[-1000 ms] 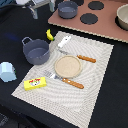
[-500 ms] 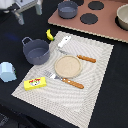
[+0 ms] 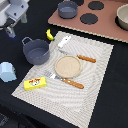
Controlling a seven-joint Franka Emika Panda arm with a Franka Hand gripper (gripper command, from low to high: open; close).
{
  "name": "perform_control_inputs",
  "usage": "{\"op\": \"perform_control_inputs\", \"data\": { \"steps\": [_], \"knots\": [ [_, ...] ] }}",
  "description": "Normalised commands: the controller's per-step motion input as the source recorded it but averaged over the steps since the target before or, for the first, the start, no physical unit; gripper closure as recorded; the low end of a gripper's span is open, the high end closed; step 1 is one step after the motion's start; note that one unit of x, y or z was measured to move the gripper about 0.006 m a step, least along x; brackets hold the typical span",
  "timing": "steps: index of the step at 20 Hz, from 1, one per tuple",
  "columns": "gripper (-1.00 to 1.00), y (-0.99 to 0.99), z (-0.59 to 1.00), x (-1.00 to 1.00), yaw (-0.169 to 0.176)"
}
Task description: Interact with the objects in diverse but meaningful ways.
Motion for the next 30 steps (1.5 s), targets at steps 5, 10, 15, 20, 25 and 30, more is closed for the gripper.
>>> {"op": "perform_control_inputs", "data": {
  "steps": [5, 10, 15, 20, 25, 30],
  "knots": [
    [-1.0, -0.73, 0.03, 0.12, 0.086],
    [-1.0, -0.5, 0.0, 0.36, 0.025],
    [-1.0, -0.39, 0.0, 0.54, -0.002],
    [-1.0, -0.41, 0.0, 0.52, -0.004],
    [-1.0, -0.38, -0.05, 0.35, 0.0],
    [-1.0, -0.22, -0.35, -0.09, 0.054]
  ]
}}
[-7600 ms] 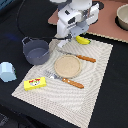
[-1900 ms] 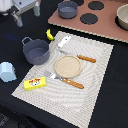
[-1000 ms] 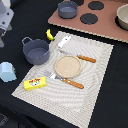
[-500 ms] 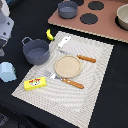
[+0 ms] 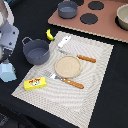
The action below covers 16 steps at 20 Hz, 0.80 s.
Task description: Interact with the objects in diverse but meaningful ways.
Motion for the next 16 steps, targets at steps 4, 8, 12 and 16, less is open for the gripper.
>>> {"op": "perform_control_inputs", "data": {
  "steps": [4, 8, 12, 16],
  "knots": [
    [-1.0, -0.24, -0.3, -0.05, 0.053],
    [-1.0, -0.47, -0.04, 0.14, 0.015],
    [-1.0, -0.44, -0.05, 0.11, 0.015],
    [-1.0, -0.29, -0.23, 0.01, 0.046]
  ]
}}
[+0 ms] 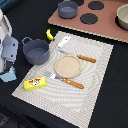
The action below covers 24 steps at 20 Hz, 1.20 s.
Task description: Interact with the objects in diverse but meaningful ways.
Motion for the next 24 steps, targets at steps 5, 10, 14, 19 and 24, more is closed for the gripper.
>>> {"op": "perform_control_inputs", "data": {
  "steps": [5, 10, 14, 19, 24],
  "knots": [
    [-1.0, -0.11, -0.28, -0.08, 0.082],
    [-1.0, -0.11, -0.26, -0.23, 0.109],
    [-1.0, -0.21, -0.25, -0.19, 0.09],
    [1.0, -0.27, -0.25, -0.16, 0.077],
    [1.0, -0.3, -0.27, -0.17, 0.069]
  ]
}}
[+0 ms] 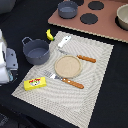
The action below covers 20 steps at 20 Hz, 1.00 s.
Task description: Interact with the objects in diverse but meaningful ways.
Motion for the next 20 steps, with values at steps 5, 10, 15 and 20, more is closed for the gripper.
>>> {"op": "perform_control_inputs", "data": {
  "steps": [5, 10, 15, 20],
  "knots": [
    [1.0, -0.32, -0.24, -0.13, 0.065],
    [1.0, -0.3, -0.11, -0.01, 0.042],
    [1.0, -0.11, 0.6, 0.11, 0.01],
    [1.0, 0.05, 1.0, 0.24, 0.0]
  ]
}}
